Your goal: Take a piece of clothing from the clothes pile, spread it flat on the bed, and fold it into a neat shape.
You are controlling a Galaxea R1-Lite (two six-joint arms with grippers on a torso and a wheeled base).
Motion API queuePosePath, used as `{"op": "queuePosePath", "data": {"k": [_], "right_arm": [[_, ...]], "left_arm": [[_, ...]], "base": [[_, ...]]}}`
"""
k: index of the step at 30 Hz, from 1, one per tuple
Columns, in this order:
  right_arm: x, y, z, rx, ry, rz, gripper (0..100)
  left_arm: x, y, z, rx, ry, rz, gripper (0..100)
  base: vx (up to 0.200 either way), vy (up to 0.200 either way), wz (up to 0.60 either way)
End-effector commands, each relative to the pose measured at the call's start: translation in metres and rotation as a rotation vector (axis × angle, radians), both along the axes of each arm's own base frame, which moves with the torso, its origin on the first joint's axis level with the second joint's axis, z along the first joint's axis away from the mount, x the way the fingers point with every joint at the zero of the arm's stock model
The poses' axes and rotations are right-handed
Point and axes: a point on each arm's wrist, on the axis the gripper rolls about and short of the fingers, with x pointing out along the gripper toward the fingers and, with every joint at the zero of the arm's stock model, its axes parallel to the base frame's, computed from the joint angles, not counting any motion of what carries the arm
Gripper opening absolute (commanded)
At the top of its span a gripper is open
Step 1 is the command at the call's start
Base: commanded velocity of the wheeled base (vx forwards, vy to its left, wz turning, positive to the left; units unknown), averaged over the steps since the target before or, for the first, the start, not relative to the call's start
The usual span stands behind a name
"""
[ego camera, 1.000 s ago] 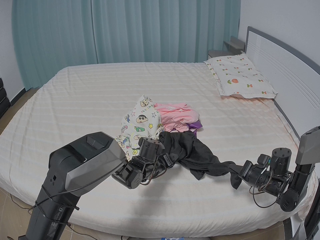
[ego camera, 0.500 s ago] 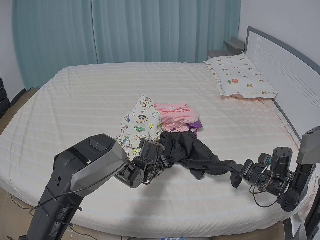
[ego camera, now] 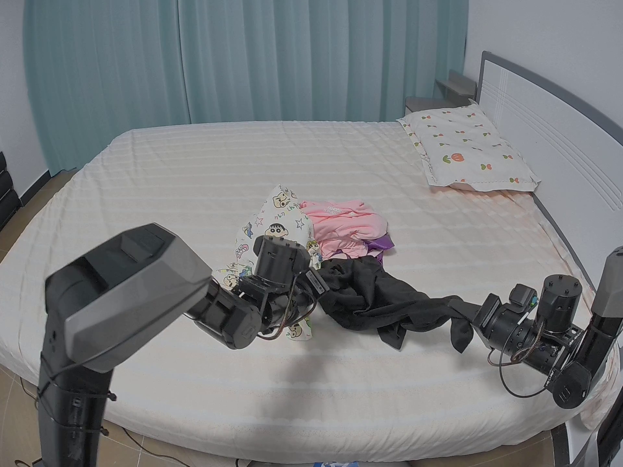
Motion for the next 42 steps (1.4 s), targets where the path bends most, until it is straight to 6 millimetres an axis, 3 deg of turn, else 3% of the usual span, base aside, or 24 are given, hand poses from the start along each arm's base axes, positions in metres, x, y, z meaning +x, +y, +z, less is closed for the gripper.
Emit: {"op": "queuePosePath", "data": {"k": [1,2,3,4,8,13,15,19,22,24,25,36,42], "right_arm": [[0.009,0.002,0.046,0.065,-0.217,-0.001,0],[0.01,0.002,0.061,0.086,-0.277,-0.005,0],[0.01,0.002,0.061,0.086,-0.277,-0.005,0],[0.008,0.0,0.082,0.115,-0.363,-0.005,0],[0.004,-0.001,0.12,0.162,-0.515,0.001,0],[-0.006,-0.001,0.144,0.196,-0.605,0.029,0],[-0.009,-0.001,0.143,0.195,-0.602,0.06,0],[-0.01,0.017,0.101,0.155,-0.43,0.163,0],[-0.011,0.03,0.08,0.141,-0.338,0.21,0],[-0.01,0.034,0.075,0.135,-0.317,0.22,0],[-0.008,0.04,0.063,0.12,-0.276,0.235,0],[0.002,0.046,0.039,0.087,-0.19,0.22,0],[0.002,0.047,0.036,0.084,-0.181,0.218,0]], "left_arm": [[-0.03,0.02,0.088,-0.131,-0.118,-0.045,0],[-0.036,0.024,0.101,-0.153,-0.139,-0.041,0],[-0.036,0.024,0.101,-0.153,-0.139,-0.041,0],[-0.044,0.031,0.12,-0.188,-0.173,-0.038,0],[-0.055,0.05,0.155,-0.236,-0.258,-0.011,0],[-0.079,0.075,0.177,-0.278,-0.343,0.014,0],[-0.087,0.08,0.176,-0.287,-0.359,0.013,0],[-0.1,0.086,0.136,-0.253,-0.297,0.012,0],[-0.099,0.081,0.106,-0.211,-0.215,0.007,0],[-0.1,0.08,0.101,-0.206,-0.198,0.004,0],[-0.102,0.079,0.089,-0.216,-0.142,0.009,0],[-0.108,0.08,0.058,-0.27,0.04,-0.047,0],[-0.106,0.081,0.055,-0.315,0.081,-0.047,0]], "base": [[0.0,0.0,0.0],[0.0,0.0,0.0],[0.0,0.0,0.0],[0.0,0.0,0.0],[0.0,0.0,0.0],[0.0,0.0,0.0],[0.0,0.0,0.0],[0.0,0.0,0.0],[0.0,0.0,0.0],[0.0,0.0,0.0],[0.0,0.0,0.0],[0.0,0.0,0.0],[-0.167,0.0,0.0]]}}
